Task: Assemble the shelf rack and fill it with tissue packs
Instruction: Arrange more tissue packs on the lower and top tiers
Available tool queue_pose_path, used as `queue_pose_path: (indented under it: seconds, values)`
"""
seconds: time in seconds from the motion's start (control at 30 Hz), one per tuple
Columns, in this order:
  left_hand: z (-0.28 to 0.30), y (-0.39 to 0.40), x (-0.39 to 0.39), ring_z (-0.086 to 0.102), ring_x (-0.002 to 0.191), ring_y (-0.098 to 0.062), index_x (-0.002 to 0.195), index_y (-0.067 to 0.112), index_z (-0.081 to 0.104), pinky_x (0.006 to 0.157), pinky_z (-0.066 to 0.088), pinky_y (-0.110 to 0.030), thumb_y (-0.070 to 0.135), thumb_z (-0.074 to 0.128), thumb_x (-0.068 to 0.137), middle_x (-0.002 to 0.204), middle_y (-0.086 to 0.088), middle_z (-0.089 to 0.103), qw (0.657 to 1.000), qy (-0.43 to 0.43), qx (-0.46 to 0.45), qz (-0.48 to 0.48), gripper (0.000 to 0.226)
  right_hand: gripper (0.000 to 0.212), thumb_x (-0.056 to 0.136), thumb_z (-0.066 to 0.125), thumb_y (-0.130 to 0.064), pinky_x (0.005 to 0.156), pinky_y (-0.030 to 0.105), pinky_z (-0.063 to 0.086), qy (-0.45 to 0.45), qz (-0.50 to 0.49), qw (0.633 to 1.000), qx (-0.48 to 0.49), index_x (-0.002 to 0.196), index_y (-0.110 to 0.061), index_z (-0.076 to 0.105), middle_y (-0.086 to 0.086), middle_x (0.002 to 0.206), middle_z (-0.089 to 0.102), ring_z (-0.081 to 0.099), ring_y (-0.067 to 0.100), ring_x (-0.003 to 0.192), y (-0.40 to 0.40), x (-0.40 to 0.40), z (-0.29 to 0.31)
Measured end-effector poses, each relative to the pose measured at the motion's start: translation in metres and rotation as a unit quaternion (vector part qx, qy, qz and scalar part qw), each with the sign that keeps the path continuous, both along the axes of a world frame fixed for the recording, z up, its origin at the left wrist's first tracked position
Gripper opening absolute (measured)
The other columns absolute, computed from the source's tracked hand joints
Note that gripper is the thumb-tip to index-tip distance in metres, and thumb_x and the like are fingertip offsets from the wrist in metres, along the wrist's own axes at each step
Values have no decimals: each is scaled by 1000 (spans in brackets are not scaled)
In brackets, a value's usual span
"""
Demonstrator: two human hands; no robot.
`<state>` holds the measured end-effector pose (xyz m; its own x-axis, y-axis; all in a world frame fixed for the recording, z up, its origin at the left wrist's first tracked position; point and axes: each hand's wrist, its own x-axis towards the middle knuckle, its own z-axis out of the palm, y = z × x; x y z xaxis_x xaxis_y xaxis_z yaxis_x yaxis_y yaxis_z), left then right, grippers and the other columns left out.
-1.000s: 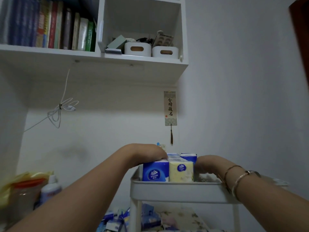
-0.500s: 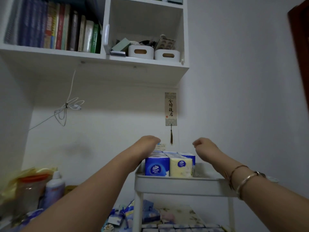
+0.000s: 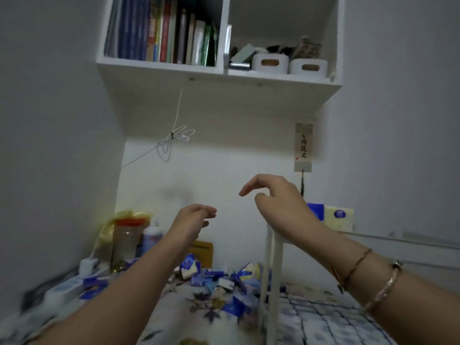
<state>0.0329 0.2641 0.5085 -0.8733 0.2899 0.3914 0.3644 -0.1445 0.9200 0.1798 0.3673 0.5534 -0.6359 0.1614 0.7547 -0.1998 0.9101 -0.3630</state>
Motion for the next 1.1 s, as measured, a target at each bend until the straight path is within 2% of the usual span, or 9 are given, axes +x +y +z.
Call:
queue_pose_path:
  seconds: [0.1,0.17,0.37,0.47,0.57,0.73,0.93,1.0,1.1]
  values:
    - [-42,-18,-22,57,104,-24,95,1,64,65,45,-18,-5,37,95,103,-16,62,999,-21,-13,22,28,38,87,38,0,44,16,37,-40,1,999,7,96,-26,64,-6,117,58,57,4,55,-19,-26,-34]
    - [-72,-26,-39,56,102,-20,99,4,65,60,41,-19,0,39,96,110,-13,65,997,-45,-44,34,27,36,88,38,-1,41,15,32,-82,4,997,0,100,-23,63,-4,114,58,48,3,42,-22,-50,-61]
    - [-145,-26,-90,56,95,-17,98,12,68,66,39,-29,6,45,94,111,-6,63,990,-90,-94,58,24,26,89,49,-6,80,34,43,-256,-63,965,-4,114,-6,56,14,123,55,54,29,103,-8,-142,-143]
    - [-176,-22,-115,55,110,-19,98,13,68,80,42,-29,3,46,92,117,-6,63,987,-82,-119,74,25,36,90,50,-11,89,34,42,-311,-110,944,-4,125,-6,48,17,127,51,49,33,116,7,-187,-185]
    - [-206,-21,-136,53,105,-13,101,20,62,89,43,-28,2,45,91,123,-2,60,974,-9,-191,123,27,48,89,52,-20,99,39,41,-330,-151,932,-11,134,-11,41,18,137,43,42,35,124,23,-225,-221]
    - [-223,-20,-170,27,137,-21,139,25,41,114,26,-36,23,47,94,147,0,37,856,207,-405,247,46,63,90,53,-42,112,46,28,-324,-231,917,35,144,-19,31,17,153,21,17,38,141,43,-267,-249]
    - [-235,-22,-210,5,146,-34,149,33,19,117,11,-52,57,40,93,161,-4,4,816,75,-540,191,65,72,89,51,-54,112,55,23,-345,-263,900,38,148,-26,22,15,159,-2,1,44,144,60,-304,-259]
    - [-238,-21,-215,15,144,-34,143,33,29,116,16,-54,57,42,92,159,-6,11,811,85,-548,184,58,69,90,49,-55,109,55,30,-362,-274,890,32,147,-25,24,18,157,5,13,46,141,66,-309,-261]
    - [-238,-22,-216,38,125,-34,114,26,42,104,37,-47,51,53,88,139,-8,40,850,106,-481,188,38,60,93,47,-50,98,46,42,-365,-267,891,42,142,-21,31,19,146,27,39,42,127,66,-310,-262]
